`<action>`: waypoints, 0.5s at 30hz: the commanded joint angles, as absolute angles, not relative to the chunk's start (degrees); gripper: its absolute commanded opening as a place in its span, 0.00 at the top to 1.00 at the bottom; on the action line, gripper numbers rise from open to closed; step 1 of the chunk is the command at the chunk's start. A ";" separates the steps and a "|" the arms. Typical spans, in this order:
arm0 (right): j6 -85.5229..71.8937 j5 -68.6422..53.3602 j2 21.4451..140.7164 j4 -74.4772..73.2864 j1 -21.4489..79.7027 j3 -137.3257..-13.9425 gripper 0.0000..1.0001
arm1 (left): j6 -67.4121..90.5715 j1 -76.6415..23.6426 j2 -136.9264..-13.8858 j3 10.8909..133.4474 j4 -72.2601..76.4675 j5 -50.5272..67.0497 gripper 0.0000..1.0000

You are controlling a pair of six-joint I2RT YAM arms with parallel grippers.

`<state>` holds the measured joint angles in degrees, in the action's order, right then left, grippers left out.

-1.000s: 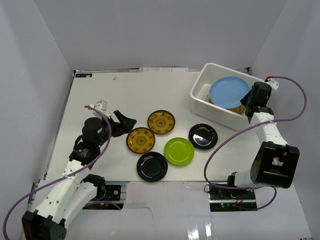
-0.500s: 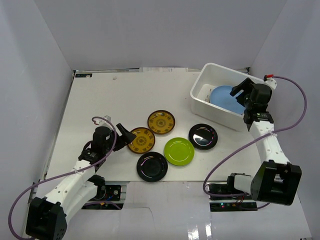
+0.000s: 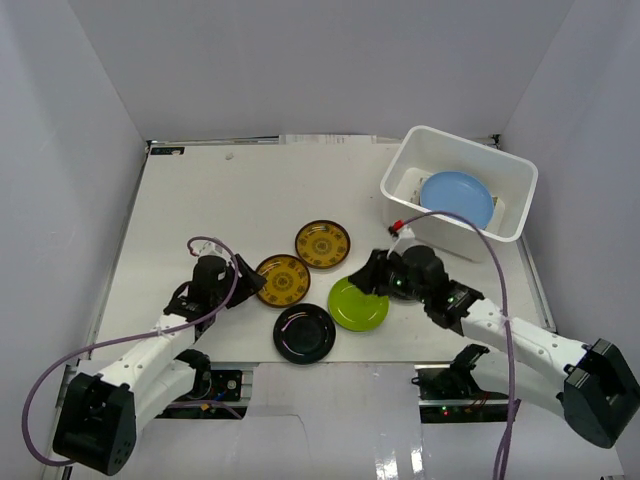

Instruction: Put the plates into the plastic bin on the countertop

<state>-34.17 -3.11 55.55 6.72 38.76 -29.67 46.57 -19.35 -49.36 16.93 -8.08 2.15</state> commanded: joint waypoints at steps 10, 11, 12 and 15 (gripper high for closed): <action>-57.38 16.60 60.99 17.58 68.02 -16.96 0.42 | 46.06 -19.77 -57.30 18.02 -4.13 -2.20 0.42; -58.35 16.87 62.30 18.01 68.81 -16.70 0.40 | 45.97 -19.78 -57.74 18.10 -3.87 -2.28 0.44; -58.71 17.14 63.01 18.54 69.08 -16.44 0.39 | 45.97 -19.78 -58.09 18.11 -3.69 -2.29 0.44; -60.55 17.05 65.91 20.56 69.34 -16.08 0.40 | 46.14 -19.86 -59.32 17.93 -2.90 -2.90 0.48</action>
